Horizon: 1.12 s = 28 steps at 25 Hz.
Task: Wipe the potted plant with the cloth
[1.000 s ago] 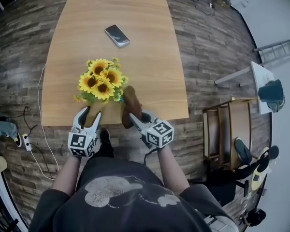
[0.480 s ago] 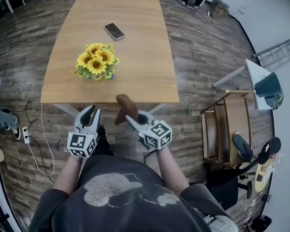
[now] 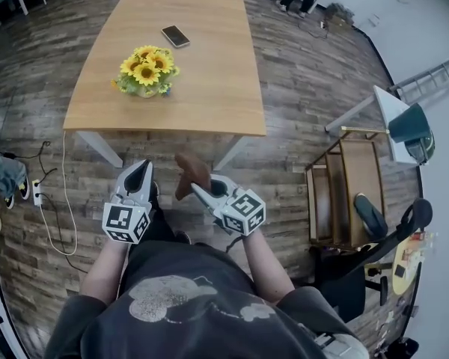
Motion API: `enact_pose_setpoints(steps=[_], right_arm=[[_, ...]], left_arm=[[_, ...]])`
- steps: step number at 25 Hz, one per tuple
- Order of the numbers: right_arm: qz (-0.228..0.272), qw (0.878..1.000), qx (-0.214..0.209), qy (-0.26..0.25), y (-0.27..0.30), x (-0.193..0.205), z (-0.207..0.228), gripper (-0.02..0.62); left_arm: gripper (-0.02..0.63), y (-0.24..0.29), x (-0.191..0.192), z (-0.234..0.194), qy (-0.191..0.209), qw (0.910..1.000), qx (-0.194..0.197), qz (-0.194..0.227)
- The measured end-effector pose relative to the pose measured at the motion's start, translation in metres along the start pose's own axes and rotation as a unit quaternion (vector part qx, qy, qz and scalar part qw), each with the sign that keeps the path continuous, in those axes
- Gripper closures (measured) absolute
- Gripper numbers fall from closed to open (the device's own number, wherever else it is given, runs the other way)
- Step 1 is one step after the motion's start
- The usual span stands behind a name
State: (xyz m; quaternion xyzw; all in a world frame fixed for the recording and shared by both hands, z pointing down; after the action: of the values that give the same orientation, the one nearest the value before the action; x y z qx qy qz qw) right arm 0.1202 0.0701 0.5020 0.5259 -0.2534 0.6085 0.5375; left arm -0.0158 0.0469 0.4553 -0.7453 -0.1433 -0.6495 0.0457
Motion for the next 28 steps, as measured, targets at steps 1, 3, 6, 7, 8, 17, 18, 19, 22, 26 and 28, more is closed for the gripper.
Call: enact_pose_setpoints(steps=[1, 3, 6, 7, 8, 17, 18, 19, 22, 26, 28], right_arm=[[-0.002, 1.000, -0.003, 0.000, -0.001, 0.004, -0.005, 0.545], [-0.005, 1.000, -0.007, 0.003, -0.003, 0.009, -0.012, 0.545], [-0.001, 1.000, -0.004, 0.018, -0.008, 0.016, -0.019, 0.545], [0.001, 1.000, -0.001, 0.026, -0.010, 0.019, -0.021, 0.545], [0.002, 0.999, 0.002, 0.033, -0.010, 0.022, -0.023, 0.545], [-0.006, 0.999, 0.023, 0.042, -0.013, 0.033, -0.042, 0.545], [-0.004, 0.999, 0.028, 0.042, -0.015, 0.032, -0.045, 0.545], [0.000, 0.999, 0.032, 0.041, -0.016, 0.032, -0.049, 0.545], [0.011, 0.998, 0.045, 0.039, -0.015, 0.032, -0.070, 0.545], [0.026, 0.998, 0.057, 0.028, -0.008, 0.032, -0.107, 0.545], [0.032, 0.997, 0.064, 0.024, -0.006, 0.033, -0.125, 0.545]], left_arm=[[0.588, -0.006, 0.001, 0.003, 0.000, 1.0000, -0.001, -0.001], [0.588, -0.017, 0.006, 0.008, -0.003, 0.9999, -0.003, -0.010], [0.588, -0.032, 0.016, 0.015, -0.005, 0.9995, -0.007, -0.032], [0.588, -0.036, 0.019, 0.016, -0.008, 0.9992, -0.007, -0.038], [0.588, -0.040, 0.021, 0.016, -0.011, 0.9990, -0.007, -0.043], [0.588, -0.055, 0.026, 0.015, -0.027, 0.9986, 0.005, -0.046], [0.588, -0.059, 0.026, 0.016, -0.030, 0.9985, 0.008, -0.045], [0.588, -0.065, 0.027, 0.017, -0.031, 0.9985, 0.011, -0.043], [0.588, -0.090, 0.025, 0.017, -0.023, 0.9989, 0.023, -0.034], [0.588, -0.129, 0.018, 0.002, -0.016, 0.9993, 0.027, -0.018], [0.588, -0.149, 0.015, -0.006, -0.014, 0.9995, 0.026, -0.011]])
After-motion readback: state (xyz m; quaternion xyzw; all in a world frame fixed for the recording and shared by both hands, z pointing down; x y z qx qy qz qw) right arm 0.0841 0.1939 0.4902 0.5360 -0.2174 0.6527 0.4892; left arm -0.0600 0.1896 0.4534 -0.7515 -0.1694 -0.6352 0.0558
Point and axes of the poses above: the fingertips, and each gripper's own axes: y forward along the fingers, z to its right, x out of its underside, the point moved 2 cm from there along -y, backward along the fingers, and after that the axes turned 10 degrees about -x, right-handed, at the moved point
